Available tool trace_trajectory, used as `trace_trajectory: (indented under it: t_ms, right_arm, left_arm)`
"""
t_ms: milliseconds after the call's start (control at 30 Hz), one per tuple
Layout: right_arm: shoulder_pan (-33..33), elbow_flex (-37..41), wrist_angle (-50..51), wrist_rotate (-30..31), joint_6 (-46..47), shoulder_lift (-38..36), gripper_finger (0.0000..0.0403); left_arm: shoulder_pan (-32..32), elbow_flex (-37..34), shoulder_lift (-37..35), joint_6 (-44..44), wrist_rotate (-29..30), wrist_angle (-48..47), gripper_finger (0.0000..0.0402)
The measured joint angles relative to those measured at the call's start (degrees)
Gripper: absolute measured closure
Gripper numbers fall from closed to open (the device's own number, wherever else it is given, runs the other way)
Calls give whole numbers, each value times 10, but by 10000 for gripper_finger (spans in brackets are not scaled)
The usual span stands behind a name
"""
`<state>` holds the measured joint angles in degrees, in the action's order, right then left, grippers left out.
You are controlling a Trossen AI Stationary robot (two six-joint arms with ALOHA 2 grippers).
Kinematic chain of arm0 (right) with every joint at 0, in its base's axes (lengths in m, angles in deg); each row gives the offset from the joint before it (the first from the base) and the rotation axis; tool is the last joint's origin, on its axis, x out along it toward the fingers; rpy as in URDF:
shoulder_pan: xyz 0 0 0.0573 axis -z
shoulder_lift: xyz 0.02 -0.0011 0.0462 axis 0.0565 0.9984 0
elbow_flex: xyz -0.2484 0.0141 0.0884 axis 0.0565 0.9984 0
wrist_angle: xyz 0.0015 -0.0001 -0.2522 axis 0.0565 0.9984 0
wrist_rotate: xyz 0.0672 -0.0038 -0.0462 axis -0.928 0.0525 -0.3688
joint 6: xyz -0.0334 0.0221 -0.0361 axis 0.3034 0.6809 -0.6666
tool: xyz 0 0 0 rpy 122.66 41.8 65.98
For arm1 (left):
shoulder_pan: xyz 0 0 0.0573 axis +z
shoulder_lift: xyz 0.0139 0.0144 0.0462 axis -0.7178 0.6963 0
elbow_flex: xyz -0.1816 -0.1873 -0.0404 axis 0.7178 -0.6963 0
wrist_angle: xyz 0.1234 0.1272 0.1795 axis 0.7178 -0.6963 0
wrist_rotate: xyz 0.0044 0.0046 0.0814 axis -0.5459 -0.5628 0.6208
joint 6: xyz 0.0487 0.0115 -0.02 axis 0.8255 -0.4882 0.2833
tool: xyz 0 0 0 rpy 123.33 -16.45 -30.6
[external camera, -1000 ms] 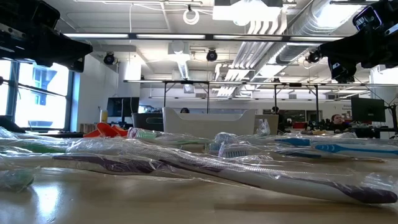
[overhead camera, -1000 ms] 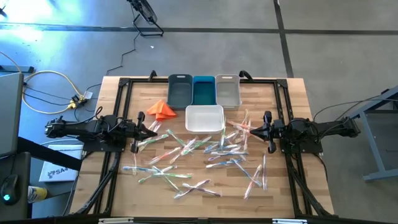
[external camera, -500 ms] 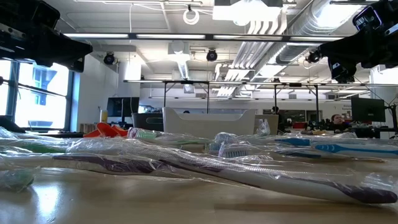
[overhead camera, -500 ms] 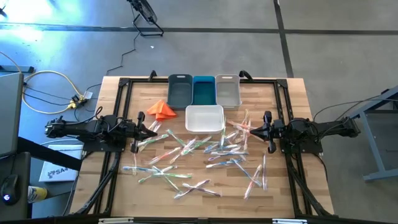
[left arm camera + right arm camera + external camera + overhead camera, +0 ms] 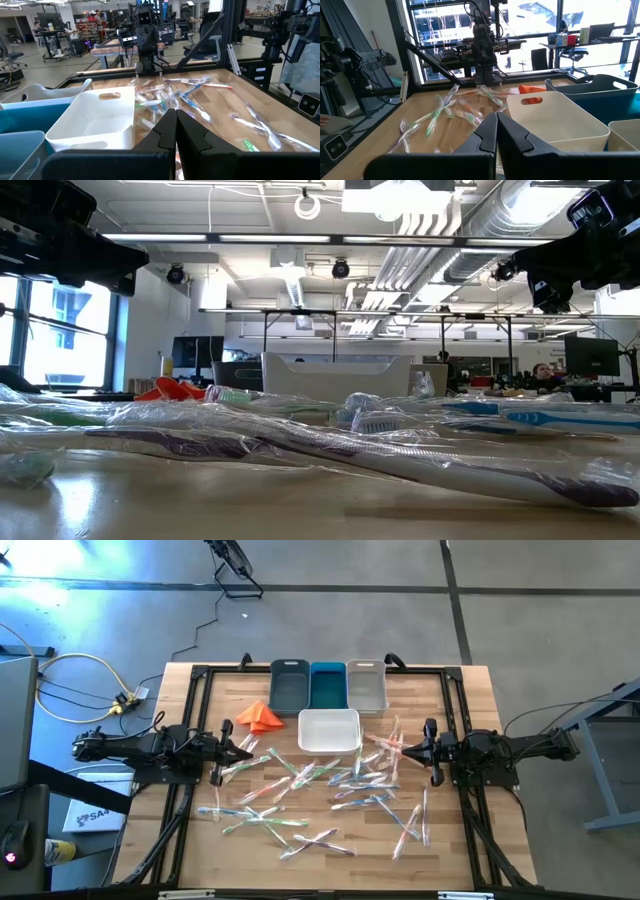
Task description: Pick & Place Toothbrushes
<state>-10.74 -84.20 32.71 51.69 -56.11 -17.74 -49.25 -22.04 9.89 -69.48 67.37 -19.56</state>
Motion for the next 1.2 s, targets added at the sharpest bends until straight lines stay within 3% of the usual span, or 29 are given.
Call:
trace_trajectory:
  t_ms: [1200]
  right_arm:
    - [0,0,-3,0,-30,0,400]
  left_arm:
    - [0,0,0,0,0,0,402]
